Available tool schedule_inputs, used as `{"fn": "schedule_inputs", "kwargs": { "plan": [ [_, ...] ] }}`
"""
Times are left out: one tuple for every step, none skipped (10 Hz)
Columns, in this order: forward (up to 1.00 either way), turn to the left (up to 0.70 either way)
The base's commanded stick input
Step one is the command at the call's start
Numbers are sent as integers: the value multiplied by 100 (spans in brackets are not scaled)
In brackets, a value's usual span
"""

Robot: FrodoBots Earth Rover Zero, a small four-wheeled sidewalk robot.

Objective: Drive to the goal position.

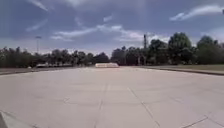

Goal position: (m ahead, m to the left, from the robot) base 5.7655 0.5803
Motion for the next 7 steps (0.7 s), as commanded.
{"fn": "schedule_inputs", "kwargs": {
  "plan": [
    [69,5],
    [69,11],
    [69,12],
    [69,0],
    [70,0],
    [70,0],
    [70,0]
  ]
}}
